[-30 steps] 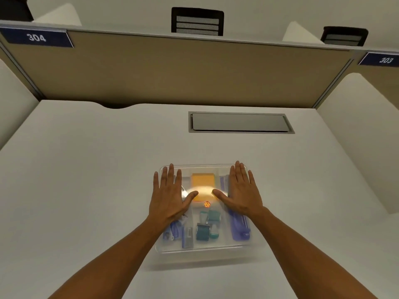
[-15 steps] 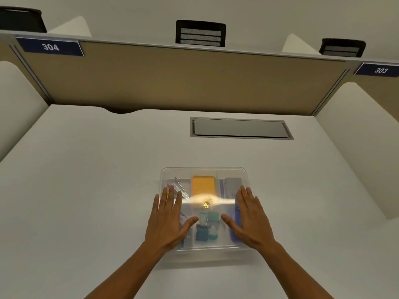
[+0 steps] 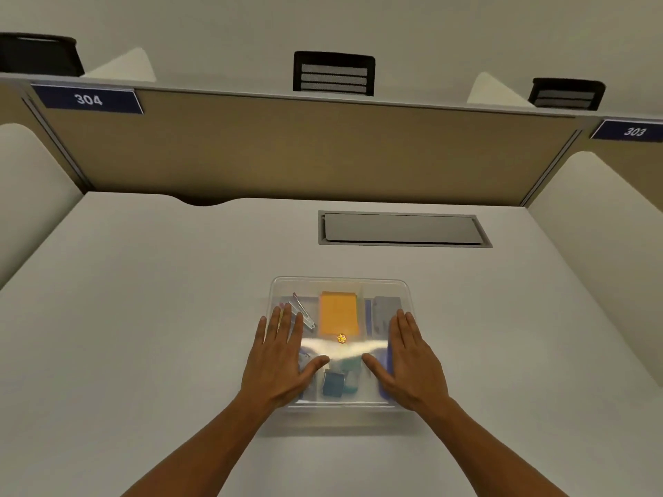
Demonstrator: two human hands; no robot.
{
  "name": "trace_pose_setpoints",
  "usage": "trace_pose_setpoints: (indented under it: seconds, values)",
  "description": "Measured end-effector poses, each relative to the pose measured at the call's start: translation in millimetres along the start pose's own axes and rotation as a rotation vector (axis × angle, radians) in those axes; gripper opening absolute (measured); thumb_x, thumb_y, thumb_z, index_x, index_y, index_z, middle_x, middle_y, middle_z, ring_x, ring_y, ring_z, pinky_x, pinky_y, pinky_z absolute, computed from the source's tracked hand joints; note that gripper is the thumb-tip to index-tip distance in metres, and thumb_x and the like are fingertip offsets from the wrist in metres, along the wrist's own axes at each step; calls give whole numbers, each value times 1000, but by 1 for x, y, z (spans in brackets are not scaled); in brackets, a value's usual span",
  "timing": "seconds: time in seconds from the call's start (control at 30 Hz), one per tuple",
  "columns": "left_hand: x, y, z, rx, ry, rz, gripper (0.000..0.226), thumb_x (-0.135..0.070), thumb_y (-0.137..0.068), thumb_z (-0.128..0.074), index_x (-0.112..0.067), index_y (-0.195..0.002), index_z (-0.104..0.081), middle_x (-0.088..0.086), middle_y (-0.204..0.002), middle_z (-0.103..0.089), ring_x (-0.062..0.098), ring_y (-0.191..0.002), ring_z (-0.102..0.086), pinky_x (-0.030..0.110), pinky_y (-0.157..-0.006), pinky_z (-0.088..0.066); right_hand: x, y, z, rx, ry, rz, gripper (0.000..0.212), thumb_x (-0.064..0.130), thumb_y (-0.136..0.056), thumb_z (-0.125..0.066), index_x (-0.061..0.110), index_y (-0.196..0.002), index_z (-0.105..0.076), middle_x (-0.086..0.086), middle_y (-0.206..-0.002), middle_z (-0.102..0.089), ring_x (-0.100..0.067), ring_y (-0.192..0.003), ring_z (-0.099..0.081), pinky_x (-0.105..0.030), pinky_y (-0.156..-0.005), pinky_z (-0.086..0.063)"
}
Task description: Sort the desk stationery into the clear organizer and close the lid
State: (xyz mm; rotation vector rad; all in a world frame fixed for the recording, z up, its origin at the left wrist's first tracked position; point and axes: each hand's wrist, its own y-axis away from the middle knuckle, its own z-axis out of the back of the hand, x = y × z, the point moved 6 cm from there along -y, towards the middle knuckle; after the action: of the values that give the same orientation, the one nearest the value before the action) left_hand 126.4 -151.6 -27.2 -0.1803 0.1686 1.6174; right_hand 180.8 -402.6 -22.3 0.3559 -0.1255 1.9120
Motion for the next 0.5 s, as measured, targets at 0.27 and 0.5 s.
trace_pose_setpoints:
  seconds: [0.27,0.5]
  values:
    - [12,-16,-6,38,-30,86,98,-86,-79,-13,-22,-151,9,1,-159,14,23,-146,18,48,-119,7,3,-29,3,27,27,12,100,90,-75,-6,27,-146,27,9,-158,22,-15,-149,9,-38,-121,-12]
    - [8,-19,5,134,-82,60,112,-93,-63,8,-22,-149,19,2,-156,25,25,-144,24,48,-118,12,5,-30,6,110,71,-37,111,92,-70,-3,21,-152,16,2,-161,19,-21,-150,10,-47,-120,-8]
